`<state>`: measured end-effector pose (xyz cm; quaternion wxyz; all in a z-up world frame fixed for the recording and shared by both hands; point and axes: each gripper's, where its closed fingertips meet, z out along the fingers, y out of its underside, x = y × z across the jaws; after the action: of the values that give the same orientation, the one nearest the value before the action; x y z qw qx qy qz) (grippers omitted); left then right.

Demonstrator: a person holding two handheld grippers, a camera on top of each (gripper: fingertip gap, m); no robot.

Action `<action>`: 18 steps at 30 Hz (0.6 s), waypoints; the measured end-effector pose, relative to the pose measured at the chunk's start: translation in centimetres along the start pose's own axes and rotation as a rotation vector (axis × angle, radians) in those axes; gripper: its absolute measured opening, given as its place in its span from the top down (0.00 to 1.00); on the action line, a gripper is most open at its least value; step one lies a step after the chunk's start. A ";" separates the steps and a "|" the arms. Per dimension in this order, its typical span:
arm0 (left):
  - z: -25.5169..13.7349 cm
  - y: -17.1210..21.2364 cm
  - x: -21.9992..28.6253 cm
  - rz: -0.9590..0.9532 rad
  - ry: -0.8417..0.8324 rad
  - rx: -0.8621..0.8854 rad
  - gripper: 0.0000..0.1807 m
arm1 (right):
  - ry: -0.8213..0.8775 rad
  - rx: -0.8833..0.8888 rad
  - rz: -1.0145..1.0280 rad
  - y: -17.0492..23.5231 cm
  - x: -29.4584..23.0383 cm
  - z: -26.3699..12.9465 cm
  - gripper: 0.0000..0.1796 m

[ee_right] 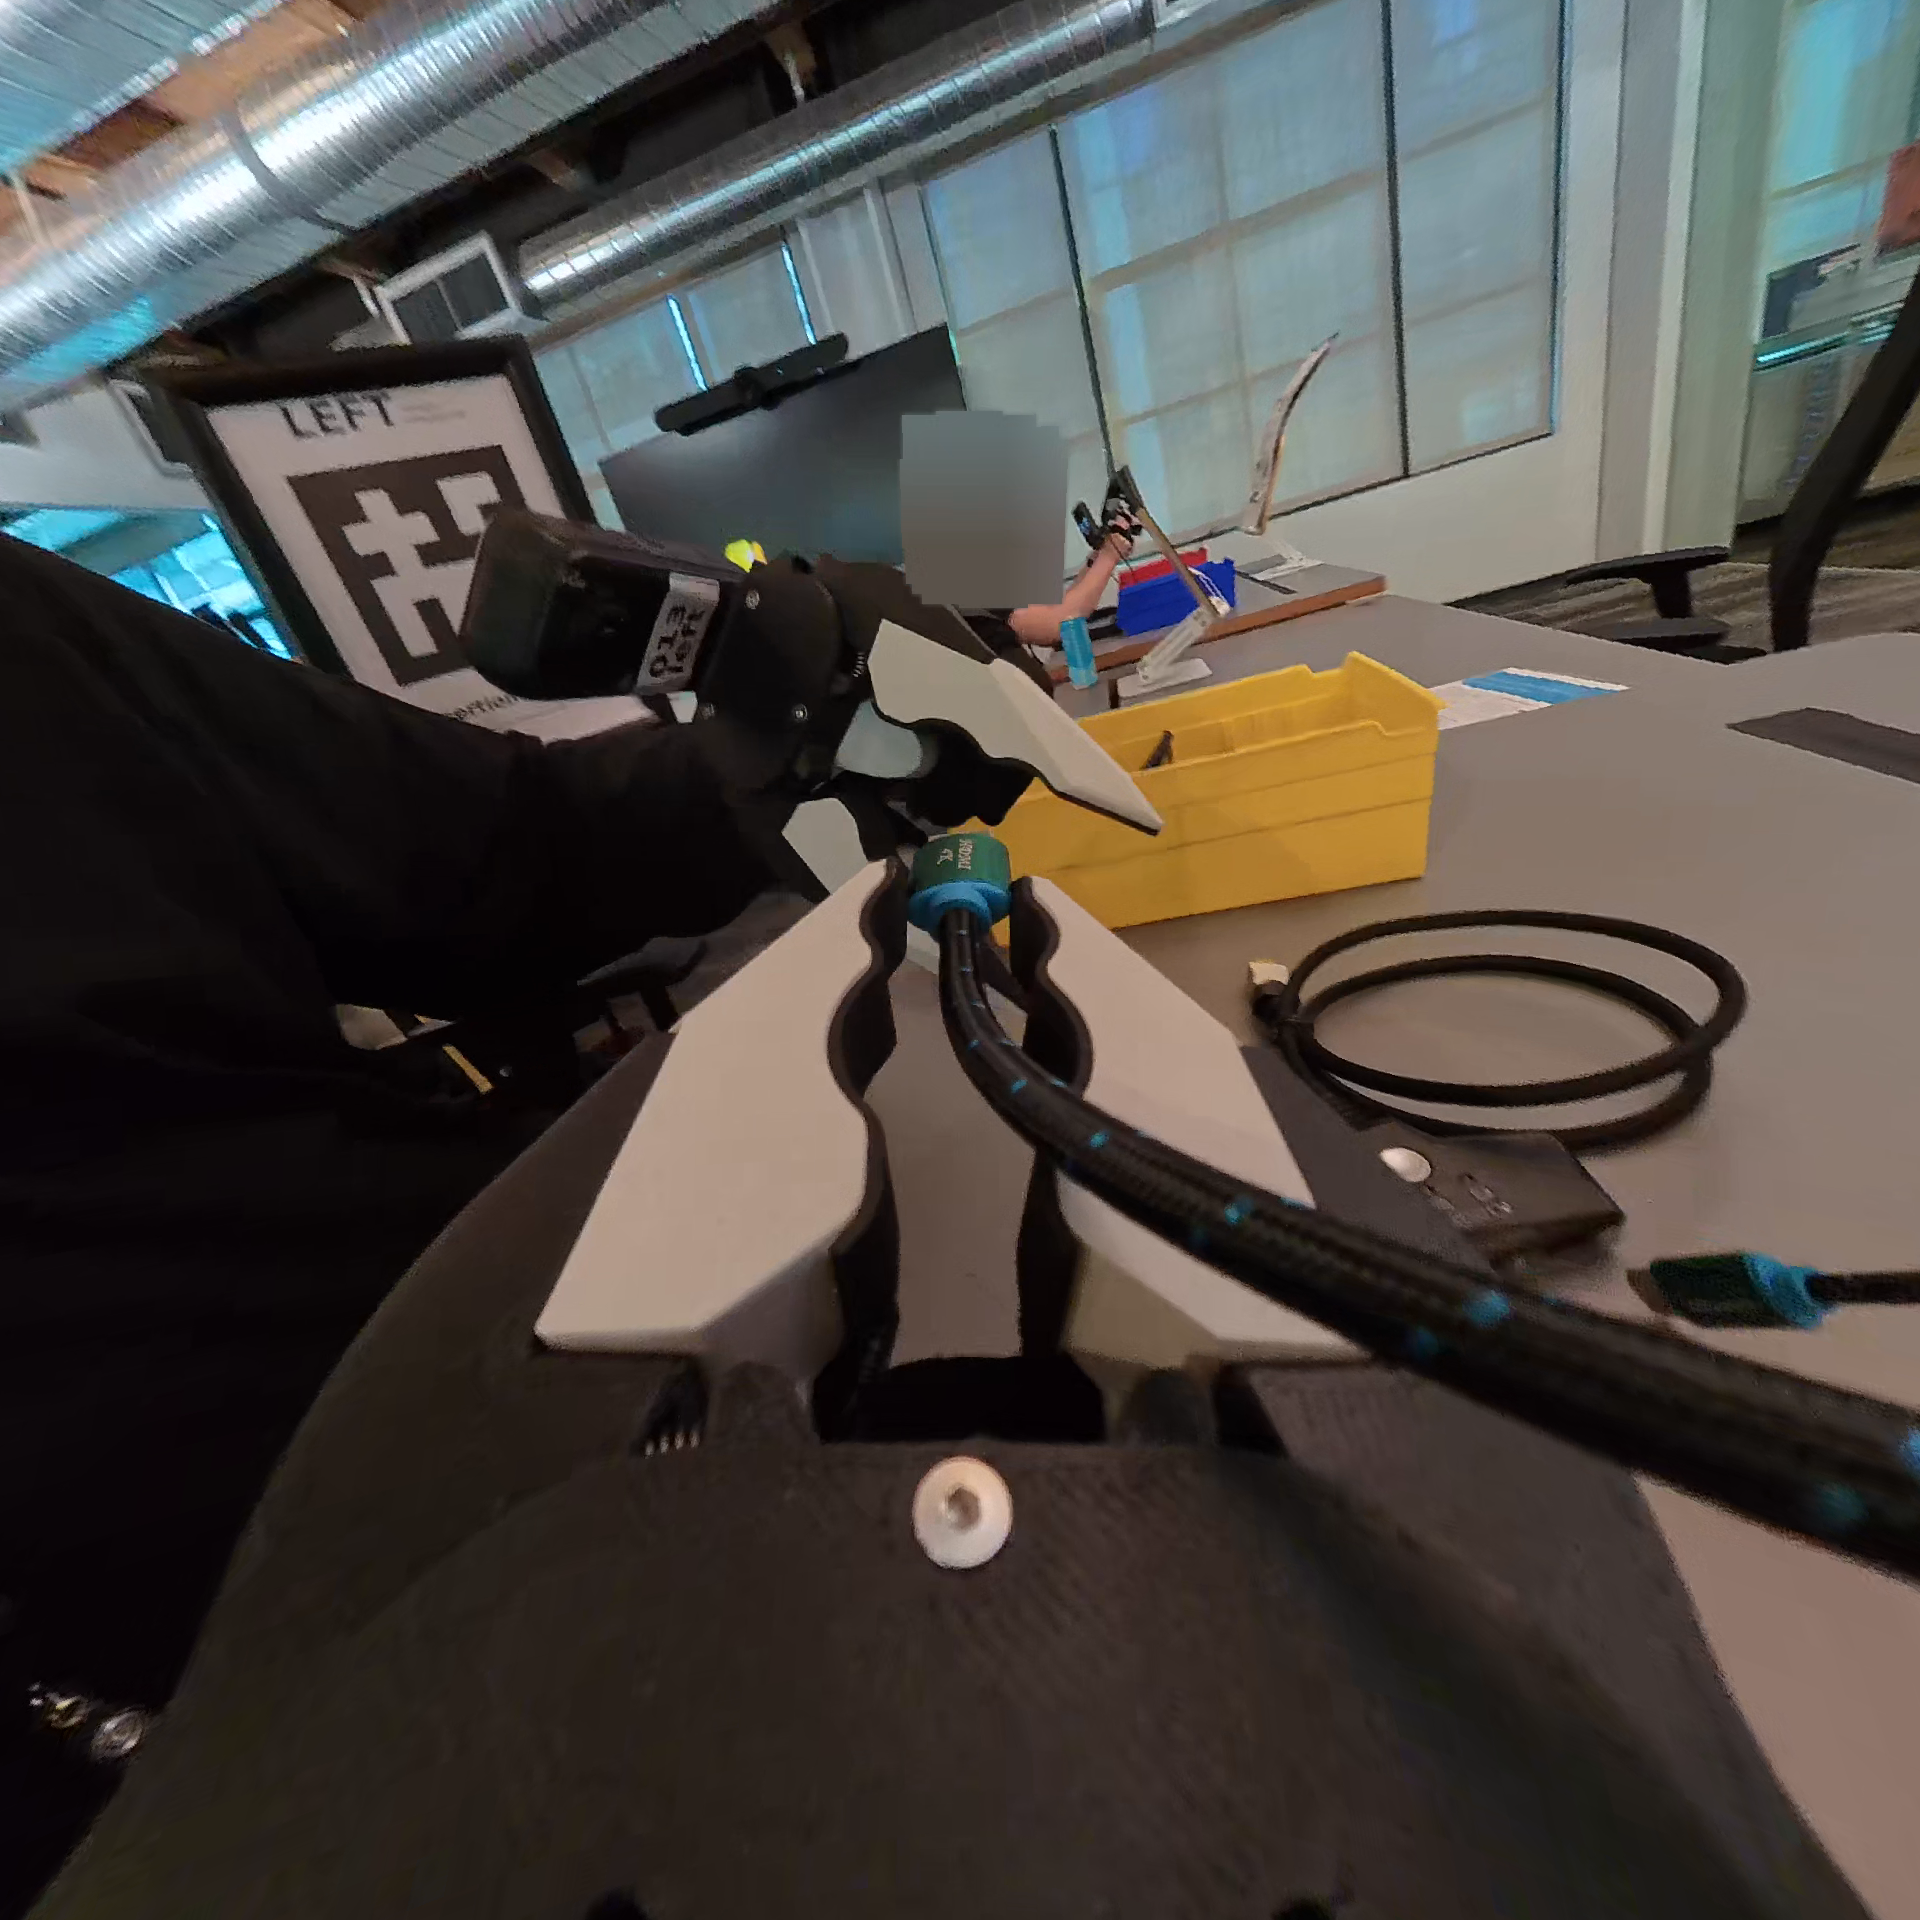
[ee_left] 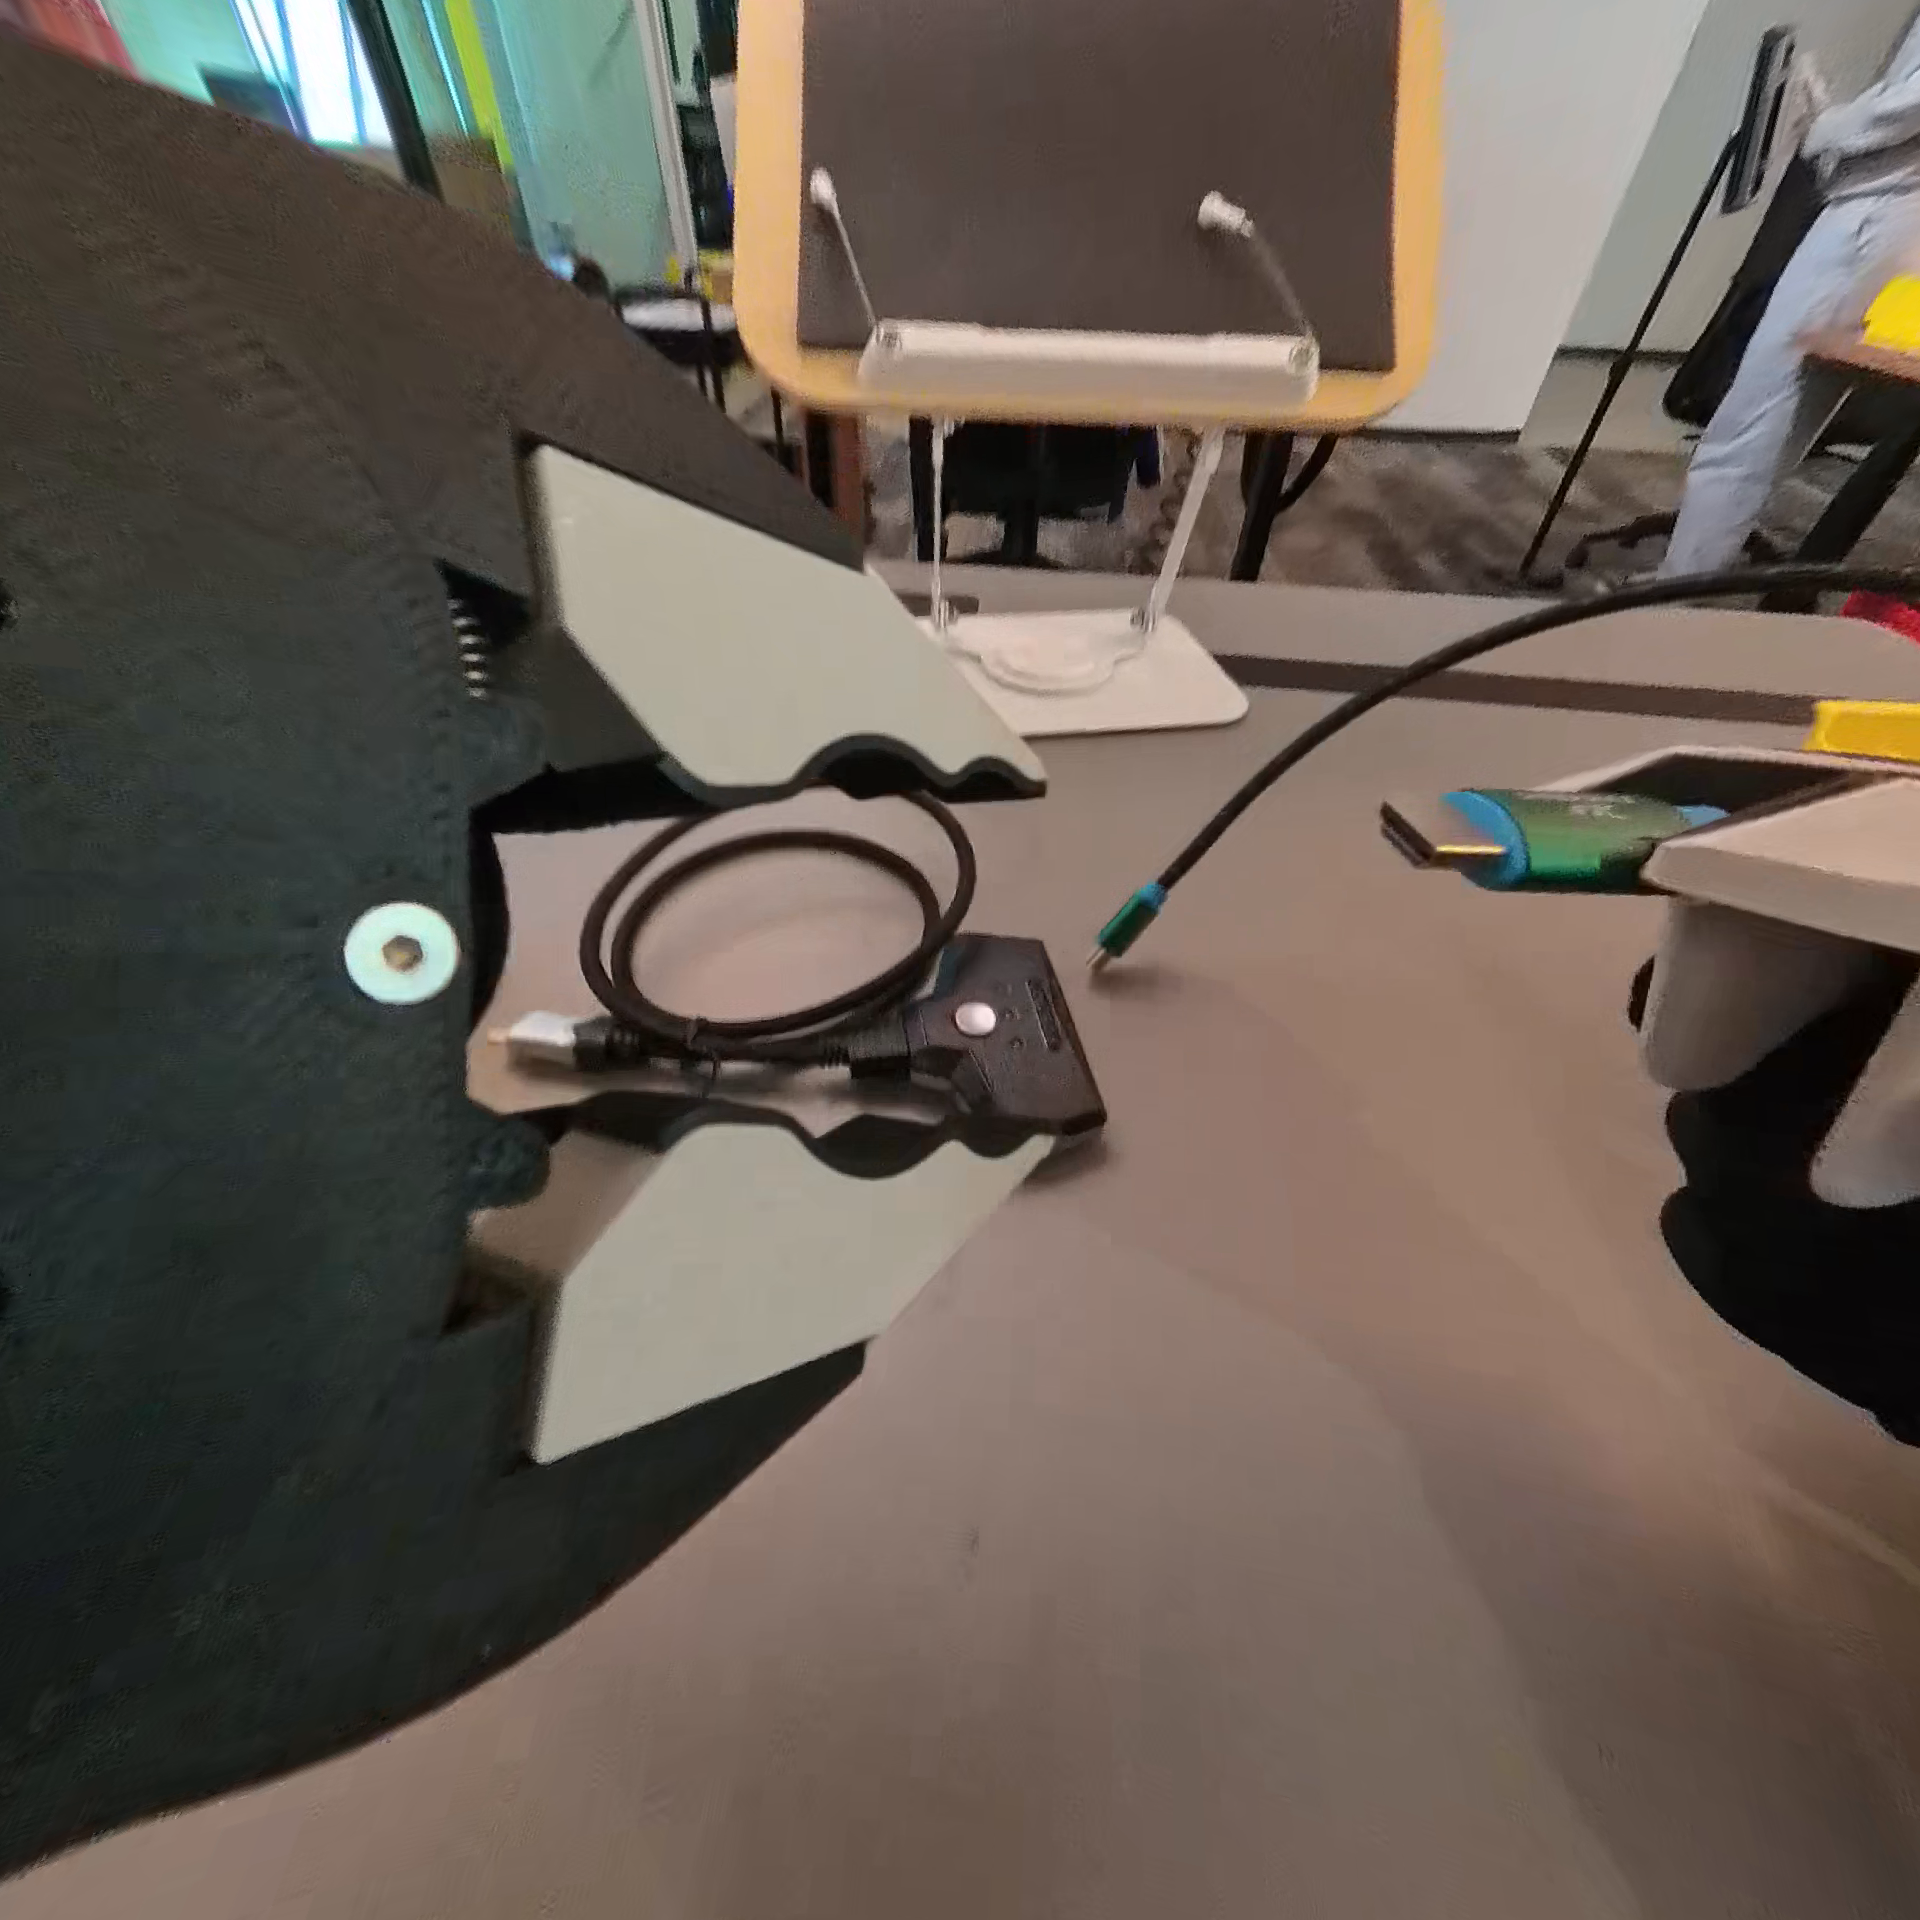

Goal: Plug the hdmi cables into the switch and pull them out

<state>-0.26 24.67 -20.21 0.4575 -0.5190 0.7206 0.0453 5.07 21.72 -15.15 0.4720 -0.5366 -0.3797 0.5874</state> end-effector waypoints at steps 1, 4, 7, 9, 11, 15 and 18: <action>0.3 0.1 0.3 -0.022 0.018 0.003 0.68 | 0.019 -0.013 -0.009 0.3 0.3 -0.1 0.91; 1.3 0.9 1.3 -0.052 0.076 -0.032 0.71 | 0.082 -0.042 -0.035 1.2 1.5 -0.3 0.90; 3.0 2.8 2.5 -0.081 0.135 -0.100 0.71 | 0.124 -0.058 -0.053 1.8 2.4 -0.5 0.90; 4.3 4.6 3.1 -0.112 0.161 -0.152 0.71 | 0.149 -0.078 -0.062 2.4 3.0 -0.6 0.90; 5.6 6.1 3.9 -0.139 0.196 -0.196 0.71 | 0.169 -0.102 -0.068 3.1 3.4 -0.8 0.91; 7.8 7.2 4.4 -0.181 0.234 -0.214 0.70 | 0.189 -0.107 -0.060 3.7 4.1 -1.1 0.91; 9.1 7.9 3.9 -0.224 0.237 -0.237 0.69 | 0.193 -0.100 -0.054 3.8 4.3 -1.3 0.91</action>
<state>-1.08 30.46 -31.41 0.3073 -0.6480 0.6967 0.0171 5.93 24.81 -20.12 0.4949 -0.6031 -0.3757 0.5002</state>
